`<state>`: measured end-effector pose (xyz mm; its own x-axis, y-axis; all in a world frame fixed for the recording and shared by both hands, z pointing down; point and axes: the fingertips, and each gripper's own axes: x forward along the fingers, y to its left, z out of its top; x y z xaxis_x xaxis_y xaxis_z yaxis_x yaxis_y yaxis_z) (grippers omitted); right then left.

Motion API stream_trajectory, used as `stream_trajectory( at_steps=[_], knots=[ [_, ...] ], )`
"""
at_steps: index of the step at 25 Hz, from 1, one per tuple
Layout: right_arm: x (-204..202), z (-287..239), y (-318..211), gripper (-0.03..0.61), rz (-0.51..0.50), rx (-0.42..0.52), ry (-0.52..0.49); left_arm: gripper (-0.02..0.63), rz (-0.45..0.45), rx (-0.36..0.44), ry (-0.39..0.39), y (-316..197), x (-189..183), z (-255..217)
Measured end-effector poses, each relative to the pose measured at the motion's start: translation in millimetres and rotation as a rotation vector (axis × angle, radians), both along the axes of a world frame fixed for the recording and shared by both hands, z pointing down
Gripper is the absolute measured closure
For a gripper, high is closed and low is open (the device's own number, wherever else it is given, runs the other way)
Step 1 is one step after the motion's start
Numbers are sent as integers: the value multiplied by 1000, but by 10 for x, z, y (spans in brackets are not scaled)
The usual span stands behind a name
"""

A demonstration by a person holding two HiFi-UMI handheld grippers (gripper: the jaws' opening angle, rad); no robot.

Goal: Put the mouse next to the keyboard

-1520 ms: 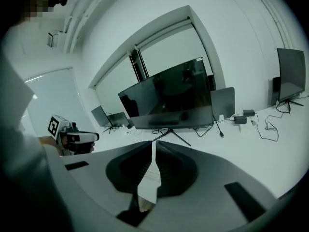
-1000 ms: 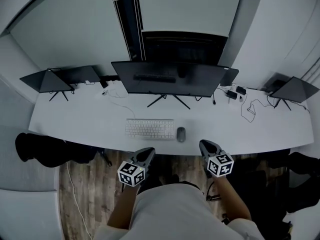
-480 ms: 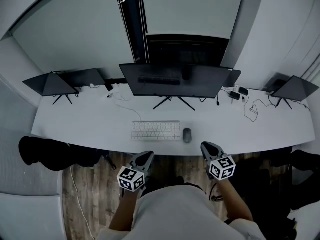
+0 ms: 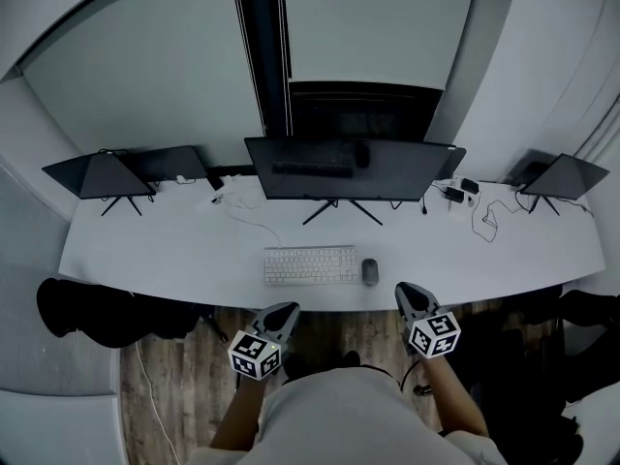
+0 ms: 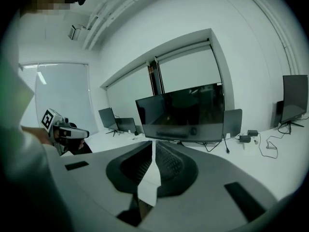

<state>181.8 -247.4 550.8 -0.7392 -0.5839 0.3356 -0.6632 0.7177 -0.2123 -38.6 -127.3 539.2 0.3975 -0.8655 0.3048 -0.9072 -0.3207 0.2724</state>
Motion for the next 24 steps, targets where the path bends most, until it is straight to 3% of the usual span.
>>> stream_trajectory(
  at_steps=[24],
  knots=[
    [-144,-51,53,534,37,2,-13,597,21,16,5,-10,-203,-60]
  ],
)
